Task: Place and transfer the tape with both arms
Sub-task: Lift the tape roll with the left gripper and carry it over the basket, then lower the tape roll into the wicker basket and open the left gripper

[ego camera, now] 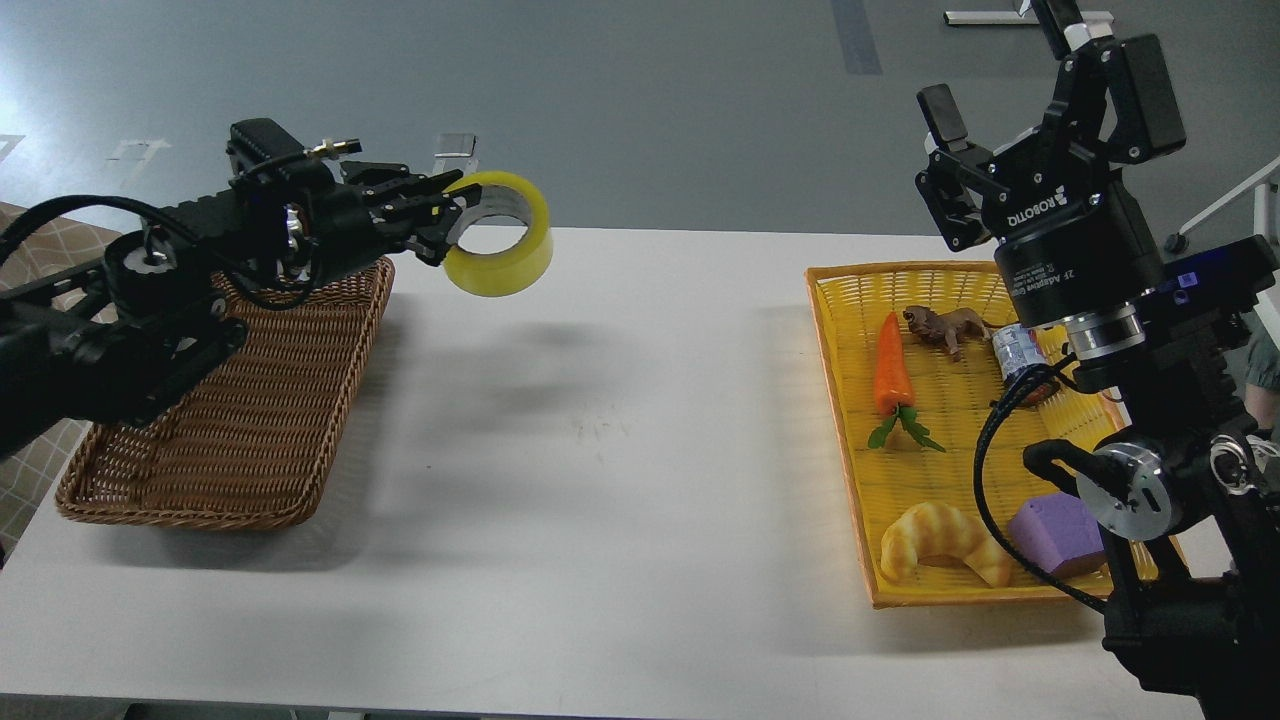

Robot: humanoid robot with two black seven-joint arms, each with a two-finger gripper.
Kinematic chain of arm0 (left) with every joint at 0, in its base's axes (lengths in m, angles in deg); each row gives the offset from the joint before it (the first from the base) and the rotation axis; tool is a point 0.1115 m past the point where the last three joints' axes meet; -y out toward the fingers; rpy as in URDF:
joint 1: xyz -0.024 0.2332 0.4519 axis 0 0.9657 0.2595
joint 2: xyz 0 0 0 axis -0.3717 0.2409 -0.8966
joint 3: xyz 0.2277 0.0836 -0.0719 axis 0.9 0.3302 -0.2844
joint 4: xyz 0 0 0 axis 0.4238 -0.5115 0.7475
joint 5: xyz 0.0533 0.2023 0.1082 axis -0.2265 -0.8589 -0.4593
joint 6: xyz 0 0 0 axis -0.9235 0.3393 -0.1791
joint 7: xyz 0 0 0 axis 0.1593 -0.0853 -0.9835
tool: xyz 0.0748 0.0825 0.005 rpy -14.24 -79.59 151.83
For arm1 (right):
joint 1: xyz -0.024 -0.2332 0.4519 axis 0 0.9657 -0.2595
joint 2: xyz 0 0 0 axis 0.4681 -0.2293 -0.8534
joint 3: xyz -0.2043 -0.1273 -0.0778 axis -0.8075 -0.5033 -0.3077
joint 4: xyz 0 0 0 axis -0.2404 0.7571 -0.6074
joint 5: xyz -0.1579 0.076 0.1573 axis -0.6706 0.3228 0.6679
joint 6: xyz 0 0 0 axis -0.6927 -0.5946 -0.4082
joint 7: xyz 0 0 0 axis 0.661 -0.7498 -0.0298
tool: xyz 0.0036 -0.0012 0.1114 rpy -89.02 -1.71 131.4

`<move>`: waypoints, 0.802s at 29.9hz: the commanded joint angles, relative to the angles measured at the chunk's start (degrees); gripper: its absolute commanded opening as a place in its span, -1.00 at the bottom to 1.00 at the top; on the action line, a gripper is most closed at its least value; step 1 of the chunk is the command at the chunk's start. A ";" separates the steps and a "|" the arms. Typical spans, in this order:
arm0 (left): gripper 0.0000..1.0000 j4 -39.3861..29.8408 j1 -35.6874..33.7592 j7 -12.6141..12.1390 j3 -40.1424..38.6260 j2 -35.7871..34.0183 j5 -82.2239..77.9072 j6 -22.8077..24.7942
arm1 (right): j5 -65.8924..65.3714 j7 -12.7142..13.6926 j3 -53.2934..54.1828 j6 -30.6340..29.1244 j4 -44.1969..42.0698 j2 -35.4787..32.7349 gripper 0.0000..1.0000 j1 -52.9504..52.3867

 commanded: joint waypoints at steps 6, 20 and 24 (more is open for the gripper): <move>-0.92 0.12 4.55 0.18 -0.01 -15.31 8.05 -0.37 | -0.52 0.00 -0.16 0.00 -0.08 0.61 1.00 0.36; -0.84 4.60 26.00 0.18 -0.01 -19.10 15.26 -16.10 | -4.13 0.00 -0.78 0.00 -0.34 2.63 1.00 0.45; -0.82 5.83 26.26 0.18 -0.01 -18.05 15.52 -16.28 | -4.13 0.00 -0.78 0.00 -0.25 2.55 1.00 0.80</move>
